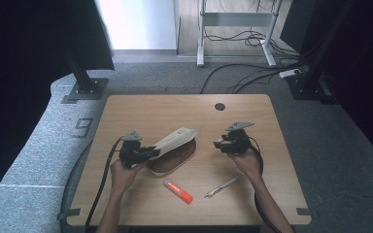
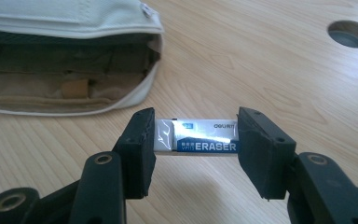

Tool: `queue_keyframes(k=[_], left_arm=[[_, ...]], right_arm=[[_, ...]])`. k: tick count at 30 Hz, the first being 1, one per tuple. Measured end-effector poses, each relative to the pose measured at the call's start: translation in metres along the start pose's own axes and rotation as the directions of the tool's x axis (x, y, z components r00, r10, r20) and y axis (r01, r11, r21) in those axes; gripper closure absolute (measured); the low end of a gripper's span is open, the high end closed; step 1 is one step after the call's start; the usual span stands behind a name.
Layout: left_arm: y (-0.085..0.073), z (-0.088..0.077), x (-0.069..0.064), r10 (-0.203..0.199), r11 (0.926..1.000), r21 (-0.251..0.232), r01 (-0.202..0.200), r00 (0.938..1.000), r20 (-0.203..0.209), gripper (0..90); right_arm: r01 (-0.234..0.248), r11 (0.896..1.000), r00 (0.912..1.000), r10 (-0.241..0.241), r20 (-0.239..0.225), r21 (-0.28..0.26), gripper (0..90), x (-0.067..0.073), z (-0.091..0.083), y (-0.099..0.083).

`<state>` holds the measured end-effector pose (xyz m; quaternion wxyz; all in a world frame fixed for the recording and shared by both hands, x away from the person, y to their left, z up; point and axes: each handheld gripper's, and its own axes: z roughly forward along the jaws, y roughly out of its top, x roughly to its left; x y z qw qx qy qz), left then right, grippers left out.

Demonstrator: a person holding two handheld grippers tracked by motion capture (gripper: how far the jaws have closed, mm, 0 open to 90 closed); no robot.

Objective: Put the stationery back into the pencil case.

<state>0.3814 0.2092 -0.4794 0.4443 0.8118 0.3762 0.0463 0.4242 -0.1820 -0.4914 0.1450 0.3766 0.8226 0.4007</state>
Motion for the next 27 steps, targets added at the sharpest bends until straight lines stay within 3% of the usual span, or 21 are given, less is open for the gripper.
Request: queue_keyframes(k=[12, 27], left_arm=[[0.001, -0.001, -0.001, 0.001, 1.0000, -0.006, -0.001, 1.0000, 0.004, 75.4], [0.001, 0.000, -0.003, 0.004, 1.0000, -0.007, -0.004, 0.9999, 0.010, 75.5]], right_arm=[[0.048, 0.999, 0.9979, -0.047, -0.045, 0.017, 47.1, 0.025, 0.025, 0.016], [0.072, 0.996, 0.9934, -0.067, -0.093, 0.045, 47.1, 0.046, 0.057, 0.026]])
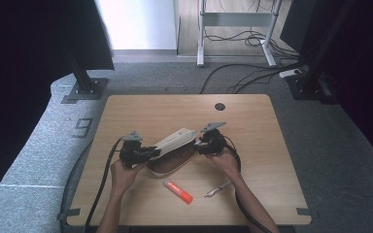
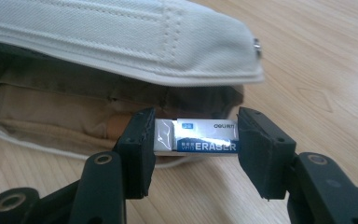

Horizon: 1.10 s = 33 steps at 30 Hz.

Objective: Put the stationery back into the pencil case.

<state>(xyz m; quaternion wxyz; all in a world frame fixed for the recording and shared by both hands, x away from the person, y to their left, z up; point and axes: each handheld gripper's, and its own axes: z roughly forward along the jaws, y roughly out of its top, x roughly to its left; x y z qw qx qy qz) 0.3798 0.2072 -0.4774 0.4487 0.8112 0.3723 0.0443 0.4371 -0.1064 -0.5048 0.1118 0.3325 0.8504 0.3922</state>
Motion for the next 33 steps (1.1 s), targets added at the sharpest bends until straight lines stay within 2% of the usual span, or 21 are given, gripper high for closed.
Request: queue_keyframes(k=[9, 24, 28, 31, 33], left_arm=[[0.000, 0.001, -0.001, -0.001, 1.0000, -0.001, 0.001, 1.0000, 0.003, 75.4], [0.001, 0.002, -0.003, 0.006, 1.0000, -0.004, -0.006, 0.9998, 0.021, 75.6], [0.001, 0.004, -0.005, 0.012, 0.9999, 0.002, -0.012, 0.9996, 0.025, 75.6], [0.001, 0.006, -0.004, 0.013, 0.9999, 0.008, -0.013, 0.9997, 0.022, 75.6], [0.001, 0.006, -0.003, 0.013, 0.9999, 0.011, -0.013, 0.9997, 0.019, 75.7]], right_arm=[[0.012, 1.000, 0.9999, -0.012, -0.011, 0.024, 47.1, 0.008, 0.021, 0.004], [-0.036, 0.999, 0.9993, 0.036, 0.003, 0.020, 47.0, 0.004, 0.043, 0.006], [-0.037, 0.999, 0.9993, 0.037, 0.003, 0.025, 46.7, 0.003, 0.047, 0.006], [-0.050, 0.999, 0.9987, 0.050, -0.006, 0.020, 44.4, 0.003, 0.050, 0.005], [-0.053, 0.998, 0.9983, 0.053, -0.025, 0.028, 39.2, 0.003, 0.050, 0.005]])
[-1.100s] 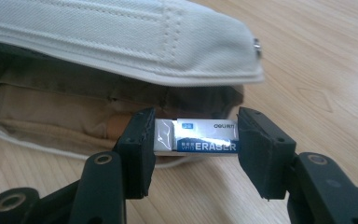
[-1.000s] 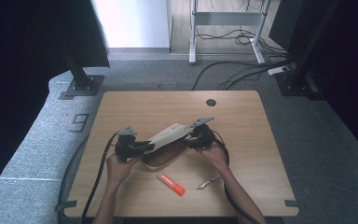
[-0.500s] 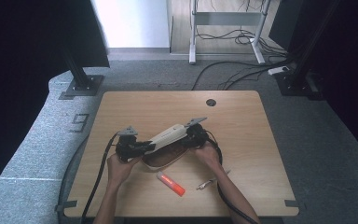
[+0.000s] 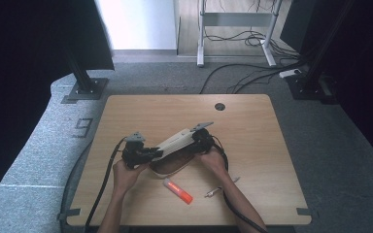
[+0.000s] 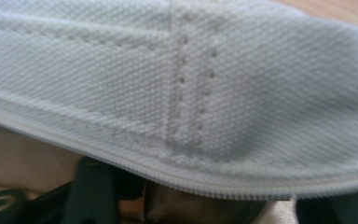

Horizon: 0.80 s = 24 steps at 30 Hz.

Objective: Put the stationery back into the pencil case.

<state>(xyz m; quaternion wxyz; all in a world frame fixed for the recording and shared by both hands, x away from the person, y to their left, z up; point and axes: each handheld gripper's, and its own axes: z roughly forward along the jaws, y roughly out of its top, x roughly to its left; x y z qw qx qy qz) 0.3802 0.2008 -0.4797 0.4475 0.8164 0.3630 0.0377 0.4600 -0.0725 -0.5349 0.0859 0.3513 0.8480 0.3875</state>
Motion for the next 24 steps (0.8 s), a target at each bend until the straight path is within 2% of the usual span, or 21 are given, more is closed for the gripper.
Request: queue_keyframes(k=[3, 11, 13, 24], left_arm=[[0.000, -0.001, 0.000, -0.002, 1.0000, -0.004, 0.002, 1.0000, -0.003, 75.7], [0.000, -0.002, 0.002, -0.008, 0.9999, -0.009, 0.008, 0.9999, -0.009, 75.7], [0.000, -0.002, 0.002, -0.008, 0.9999, -0.008, 0.008, 0.9999, -0.009, 75.7], [-0.001, -0.002, 0.003, -0.006, 1.0000, -0.005, 0.006, 1.0000, -0.005, 75.5]], right_arm=[[0.011, 1.000, 0.9999, -0.011, 0.006, 0.002, 35.2, 0.002, -0.003, 0.001], [0.050, 0.999, 0.9988, -0.050, -0.003, 0.019, 32.1, 0.003, -0.018, 0.000], [0.075, 0.997, 0.9972, -0.075, 0.002, 0.022, 31.6, 0.003, -0.023, -0.001], [0.099, 0.995, 0.9951, -0.099, -0.010, 0.029, 26.2, 0.003, -0.049, -0.012]])
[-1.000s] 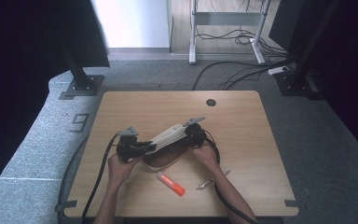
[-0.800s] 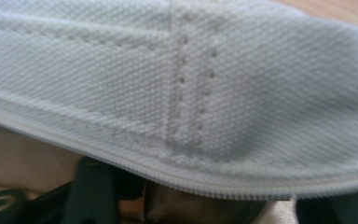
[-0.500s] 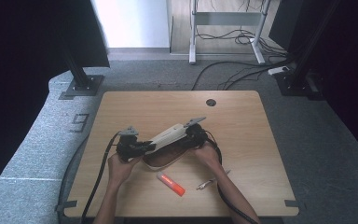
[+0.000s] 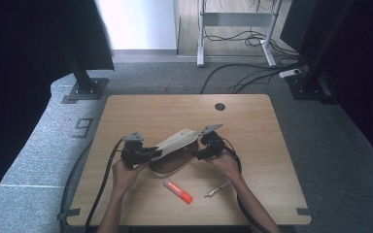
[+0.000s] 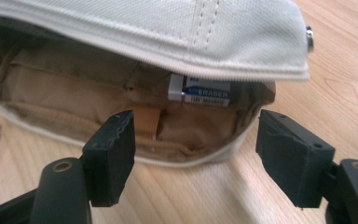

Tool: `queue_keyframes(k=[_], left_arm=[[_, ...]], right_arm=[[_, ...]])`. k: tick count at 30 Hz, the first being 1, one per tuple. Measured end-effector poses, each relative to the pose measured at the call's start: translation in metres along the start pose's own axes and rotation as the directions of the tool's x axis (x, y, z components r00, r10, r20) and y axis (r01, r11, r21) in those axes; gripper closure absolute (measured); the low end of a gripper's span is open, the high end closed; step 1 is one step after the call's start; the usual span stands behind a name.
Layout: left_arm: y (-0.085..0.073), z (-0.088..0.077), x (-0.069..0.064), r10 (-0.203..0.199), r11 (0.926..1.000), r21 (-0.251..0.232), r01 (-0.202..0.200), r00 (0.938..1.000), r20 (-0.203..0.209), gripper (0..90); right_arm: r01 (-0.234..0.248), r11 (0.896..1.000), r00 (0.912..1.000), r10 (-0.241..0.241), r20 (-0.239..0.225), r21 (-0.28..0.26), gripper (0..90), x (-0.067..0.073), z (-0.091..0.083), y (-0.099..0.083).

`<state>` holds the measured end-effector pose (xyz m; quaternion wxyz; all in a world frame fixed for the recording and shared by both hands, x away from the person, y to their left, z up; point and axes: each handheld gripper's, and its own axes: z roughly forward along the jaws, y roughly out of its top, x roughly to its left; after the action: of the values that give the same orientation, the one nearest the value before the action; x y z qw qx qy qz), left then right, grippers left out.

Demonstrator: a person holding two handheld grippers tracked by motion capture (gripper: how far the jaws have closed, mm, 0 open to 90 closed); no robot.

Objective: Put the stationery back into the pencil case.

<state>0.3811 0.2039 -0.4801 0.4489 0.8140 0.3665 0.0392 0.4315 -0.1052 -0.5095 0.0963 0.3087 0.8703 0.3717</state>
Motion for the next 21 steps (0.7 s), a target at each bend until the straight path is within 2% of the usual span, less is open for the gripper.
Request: queue_keyframes(k=[5, 21], left_arm=[[0.000, 0.000, 0.000, 0.001, 1.0000, 0.001, -0.001, 1.0000, 0.000, 75.5], [0.000, -0.001, -0.001, 0.006, 1.0000, 0.002, -0.006, 1.0000, 0.000, 75.2]], right_arm=[[0.020, 1.000, 0.9998, -0.020, -0.004, -0.004, 23.7, 0.001, -0.010, -0.005], [0.015, 1.000, 0.9999, -0.015, -0.004, -0.010, 21.0, 0.002, -0.041, -0.025]])
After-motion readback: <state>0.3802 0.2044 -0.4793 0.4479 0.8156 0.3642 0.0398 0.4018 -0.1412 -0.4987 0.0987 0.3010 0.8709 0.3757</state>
